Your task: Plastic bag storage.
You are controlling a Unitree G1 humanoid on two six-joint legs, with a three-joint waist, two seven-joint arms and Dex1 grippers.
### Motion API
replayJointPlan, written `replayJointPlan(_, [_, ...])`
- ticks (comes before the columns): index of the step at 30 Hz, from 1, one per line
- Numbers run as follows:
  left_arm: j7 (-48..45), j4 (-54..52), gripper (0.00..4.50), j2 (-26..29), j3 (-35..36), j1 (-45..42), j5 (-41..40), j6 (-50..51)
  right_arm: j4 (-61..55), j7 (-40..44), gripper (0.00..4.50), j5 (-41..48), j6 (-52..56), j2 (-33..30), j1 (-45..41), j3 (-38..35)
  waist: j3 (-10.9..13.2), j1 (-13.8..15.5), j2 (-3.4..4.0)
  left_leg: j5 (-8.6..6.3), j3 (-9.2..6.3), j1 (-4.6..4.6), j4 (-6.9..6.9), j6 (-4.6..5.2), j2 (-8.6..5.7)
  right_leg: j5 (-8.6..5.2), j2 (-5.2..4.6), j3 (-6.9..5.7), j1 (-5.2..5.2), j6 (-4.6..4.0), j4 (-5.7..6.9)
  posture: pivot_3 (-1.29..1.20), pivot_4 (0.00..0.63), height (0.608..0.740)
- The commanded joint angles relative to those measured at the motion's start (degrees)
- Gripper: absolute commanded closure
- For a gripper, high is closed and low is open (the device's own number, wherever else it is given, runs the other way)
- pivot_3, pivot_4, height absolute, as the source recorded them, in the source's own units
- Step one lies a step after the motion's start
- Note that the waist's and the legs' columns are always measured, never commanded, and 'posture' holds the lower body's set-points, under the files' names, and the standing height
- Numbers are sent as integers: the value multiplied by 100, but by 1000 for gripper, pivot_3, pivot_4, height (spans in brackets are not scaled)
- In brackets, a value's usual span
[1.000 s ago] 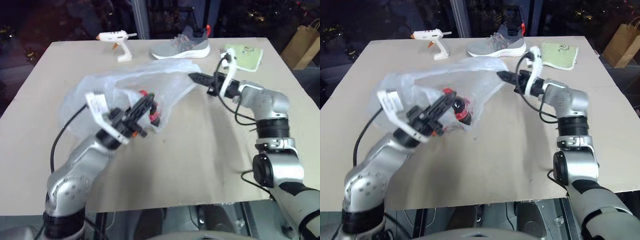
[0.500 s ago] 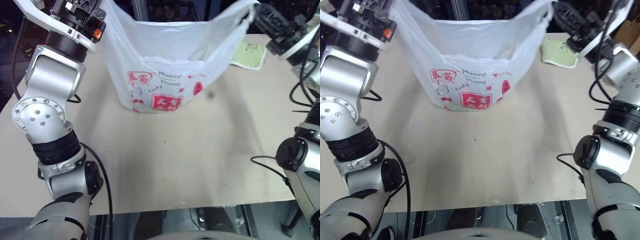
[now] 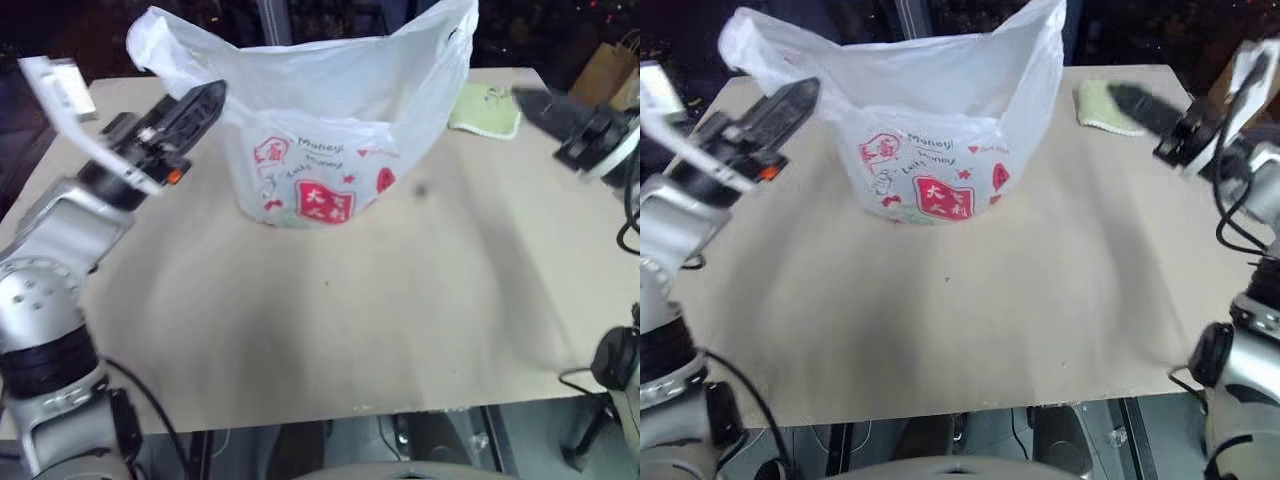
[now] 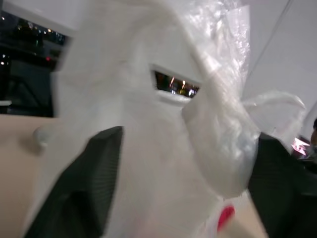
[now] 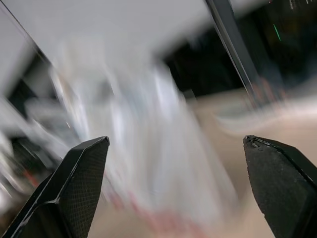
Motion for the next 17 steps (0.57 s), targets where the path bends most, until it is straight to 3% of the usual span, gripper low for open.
replayJointPlan(1, [-862, -225, 48, 503, 1499, 1327, 171, 327, -800, 438, 0, -776, -865, -289, 1103, 430, -2, -14, 1, -1, 4, 4, 0, 2, 1, 0, 0, 3, 1, 0, 2, 0, 150, 740])
replayJointPlan(4, [-1864, -645, 48, 599, 2094, 3251, 1222, 320, -1185, 740, 0, -1115, -1410, -347, 1989, 592, -2, -20, 15, -2, 19, 17, -15, 3, 6, -2, 4, 15, 2, -1, -3, 0, 150, 740])
replayJointPlan(7, [-2502, -1049, 48, 370, 1956, 4364, 1830, 1, -1021, 779, 0, -2001, -2414, -344, 2453, 967, -2, 6, 11, -2, 23, 20, -3, 3, 4, -1, 4, 19, 4, 1, 3, 0, 150, 740])
replayJointPlan(9, [-2765, -1504, 48, -12, 1485, 5039, 2289, -312, -777, 1142, 0, -2451, -3110, -409, 2747, 1193, -6, 34, 2, 3, 22, 30, 4, -5, 4, 0, 4, 18, 18, 3, -2, 0, 150, 740])
replayJointPlan(12, [-2630, -1784, 48, -706, 678, 5347, 2974, -906, -436, 1612, 0, -2751, -3759, -452, 3008, 1316, -8, 63, -4, 2, 30, 108, 1, -6, 4, -15, -1, 24, 97, -16, -10, 0, 150, 740])
replayJointPlan(17, [-1933, -2072, 48, -1524, -33, 5123, 3592, -1385, -42, 2020, 0, -2800, -4464, -380, 3215, 1051, -15, 60, -18, 3, 32, 114, 5, -5, 12, -12, 9, 30, 100, -18, -3, 0, 150, 740])
